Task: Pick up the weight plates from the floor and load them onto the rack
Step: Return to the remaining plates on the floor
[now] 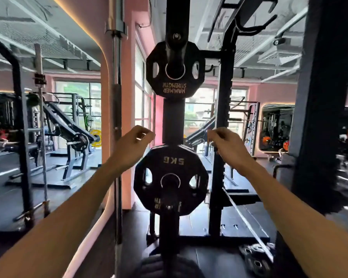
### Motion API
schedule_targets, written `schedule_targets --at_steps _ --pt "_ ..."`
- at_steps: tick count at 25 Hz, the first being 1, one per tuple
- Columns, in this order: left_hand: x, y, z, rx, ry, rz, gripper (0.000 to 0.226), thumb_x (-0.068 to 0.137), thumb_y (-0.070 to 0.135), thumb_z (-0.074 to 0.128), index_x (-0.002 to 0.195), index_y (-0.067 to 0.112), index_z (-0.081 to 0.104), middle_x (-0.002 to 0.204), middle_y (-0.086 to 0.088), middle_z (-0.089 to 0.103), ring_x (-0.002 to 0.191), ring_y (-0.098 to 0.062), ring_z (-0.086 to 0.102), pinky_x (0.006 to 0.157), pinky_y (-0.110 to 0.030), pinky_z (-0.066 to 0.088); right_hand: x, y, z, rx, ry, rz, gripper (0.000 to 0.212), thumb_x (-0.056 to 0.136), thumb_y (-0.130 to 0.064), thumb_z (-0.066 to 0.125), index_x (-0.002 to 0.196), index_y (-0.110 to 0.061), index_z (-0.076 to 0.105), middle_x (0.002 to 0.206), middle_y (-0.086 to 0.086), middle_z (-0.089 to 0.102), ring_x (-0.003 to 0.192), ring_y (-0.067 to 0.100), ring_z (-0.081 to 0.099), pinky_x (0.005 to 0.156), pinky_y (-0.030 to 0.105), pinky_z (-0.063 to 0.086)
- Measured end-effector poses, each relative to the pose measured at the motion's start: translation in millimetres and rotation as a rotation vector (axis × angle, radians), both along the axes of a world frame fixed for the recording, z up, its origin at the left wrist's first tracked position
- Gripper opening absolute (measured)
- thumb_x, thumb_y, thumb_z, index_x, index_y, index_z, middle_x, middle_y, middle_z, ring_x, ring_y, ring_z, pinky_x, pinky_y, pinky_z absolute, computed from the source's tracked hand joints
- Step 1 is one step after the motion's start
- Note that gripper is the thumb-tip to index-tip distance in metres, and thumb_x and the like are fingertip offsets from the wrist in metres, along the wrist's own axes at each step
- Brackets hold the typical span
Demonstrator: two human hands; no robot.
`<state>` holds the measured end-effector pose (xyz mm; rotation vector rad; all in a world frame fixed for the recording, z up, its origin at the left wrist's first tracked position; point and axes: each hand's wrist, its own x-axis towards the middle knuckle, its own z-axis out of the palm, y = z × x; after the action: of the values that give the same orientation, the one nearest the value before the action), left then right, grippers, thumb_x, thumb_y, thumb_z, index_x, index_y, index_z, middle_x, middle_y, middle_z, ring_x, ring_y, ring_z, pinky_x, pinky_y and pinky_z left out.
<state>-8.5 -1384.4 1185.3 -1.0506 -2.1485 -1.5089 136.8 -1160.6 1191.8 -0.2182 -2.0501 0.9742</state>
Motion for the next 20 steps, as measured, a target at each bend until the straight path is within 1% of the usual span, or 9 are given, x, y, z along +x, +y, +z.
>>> schedule_targets --at_steps 2,4,7,10,12,14,15,17,20 --pt "32 -16 -40 0.014 -0.047 -0.012 0.016 0.090 0.043 0.060 0.093 0.028 0.064 0.092 0.006 0.068 0.085 -0.008 0.066 0.079 -0.021 0.049 28 -13 -35 -0.031 -0.034 -0.004 0.025 0.095 -0.044 0.055 0.098 -0.021 0.066 0.092 -0.007 0.066 0.086 0.013 0.062 0.082 0.034 0.047" --pt "66 -32 -74 0.039 -0.064 -0.003 0.006 0.094 0.030 0.061 0.093 0.025 0.066 0.090 0.008 0.069 0.076 0.006 0.062 0.070 -0.011 0.044 55 -29 -70 -0.077 -0.063 0.005 0.021 0.094 -0.041 0.058 0.092 -0.022 0.067 0.081 -0.007 0.064 0.073 0.013 0.058 0.073 0.033 0.045" --pt "108 -64 -128 0.103 -0.192 -0.040 0.005 0.092 0.029 0.063 0.094 0.028 0.068 0.090 0.010 0.070 0.068 0.008 0.059 0.070 -0.022 0.043 101 -61 -123 -0.170 -0.110 0.021 0.017 0.095 -0.034 0.060 0.091 -0.019 0.068 0.081 -0.005 0.066 0.069 0.004 0.058 0.072 0.023 0.046" --pt "141 -92 -182 0.135 -0.315 -0.002 0.013 0.086 0.034 0.061 0.094 0.027 0.068 0.092 0.007 0.072 0.086 -0.010 0.064 0.079 -0.030 0.048 139 -93 -175 -0.268 -0.131 0.015 0.020 0.095 -0.029 0.060 0.095 -0.011 0.069 0.094 0.003 0.070 0.082 0.008 0.060 0.077 0.023 0.046" --pt "162 -107 -217 0.146 -0.376 0.014 0.012 0.091 0.023 0.060 0.098 0.017 0.068 0.094 0.003 0.070 0.089 -0.009 0.062 0.082 -0.023 0.047 161 -113 -212 -0.323 -0.187 0.022 0.016 0.095 -0.029 0.059 0.091 -0.016 0.069 0.091 0.001 0.070 0.079 0.007 0.059 0.073 0.021 0.045" --pt "184 -126 -256 0.116 -0.422 0.021 0.009 0.094 0.016 0.059 0.097 0.016 0.067 0.091 0.007 0.069 0.083 0.002 0.060 0.077 -0.010 0.044 182 -136 -257 -0.387 -0.277 0.015 0.014 0.096 -0.028 0.058 0.087 -0.022 0.067 0.085 -0.006 0.068 0.076 0.003 0.060 0.069 0.018 0.046" --pt "193 -136 -278 0.083 -0.447 0.008 0.009 0.094 0.015 0.058 0.095 0.017 0.067 0.091 0.009 0.069 0.081 0.005 0.060 0.075 -0.008 0.043 191 -147 -281 -0.412 -0.317 -0.002 0.014 0.096 -0.028 0.058 0.087 -0.021 0.067 0.082 -0.007 0.067 0.076 0.004 0.060 0.069 0.018 0.046" --pt "206 -158 -325 0.020 -0.544 -0.014 0.008 0.094 0.019 0.058 0.093 0.020 0.067 0.089 0.006 0.069 0.081 0.003 0.061 0.077 -0.013 0.046 208 -170 -326 -0.455 -0.393 -0.046 0.015 0.097 -0.026 0.059 0.089 -0.017 0.068 0.083 -0.005 0.067 0.077 0.008 0.060 0.070 0.020 0.045" --pt "228 -191 -384 -0.094 -0.676 -0.024 0.008 0.086 0.036 0.059 0.088 0.032 0.066 0.088 0.004 0.070 0.086 -0.013 0.066 0.080 -0.031 0.050 237 -203 -381 -0.544 -0.513 -0.099 0.015 0.098 -0.028 0.058 0.092 -0.018 0.068 0.087 -0.003 0.068 0.081 0.010 0.060 0.072 0.025 0.046"
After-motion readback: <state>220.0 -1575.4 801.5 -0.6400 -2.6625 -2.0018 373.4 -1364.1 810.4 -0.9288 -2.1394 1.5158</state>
